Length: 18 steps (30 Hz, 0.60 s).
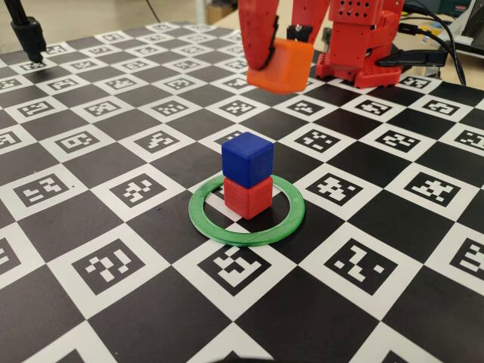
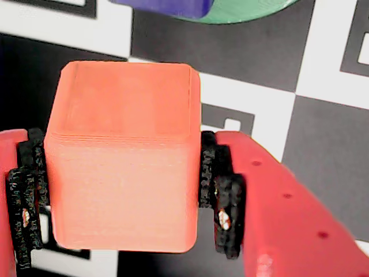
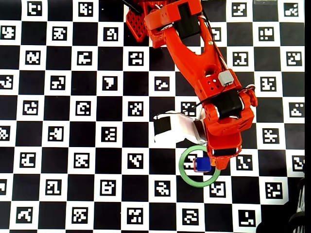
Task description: Grab the red cube then put it in the green circle then put the blue cube on top and finally the orange cube on top
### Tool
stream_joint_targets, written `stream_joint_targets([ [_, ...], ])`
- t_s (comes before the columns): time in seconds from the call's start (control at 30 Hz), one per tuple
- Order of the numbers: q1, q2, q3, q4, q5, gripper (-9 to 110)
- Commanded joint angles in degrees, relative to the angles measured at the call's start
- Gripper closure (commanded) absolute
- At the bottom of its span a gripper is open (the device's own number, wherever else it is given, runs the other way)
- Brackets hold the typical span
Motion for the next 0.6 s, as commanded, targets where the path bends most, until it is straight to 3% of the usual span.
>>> stream_joint_targets([
  [0.0, 0.97, 2.02, -0.09, -1.58, -0.18, 93],
  [0.57, 2.55, 1.23, 5.27, -7.12, -0.62, 93],
])
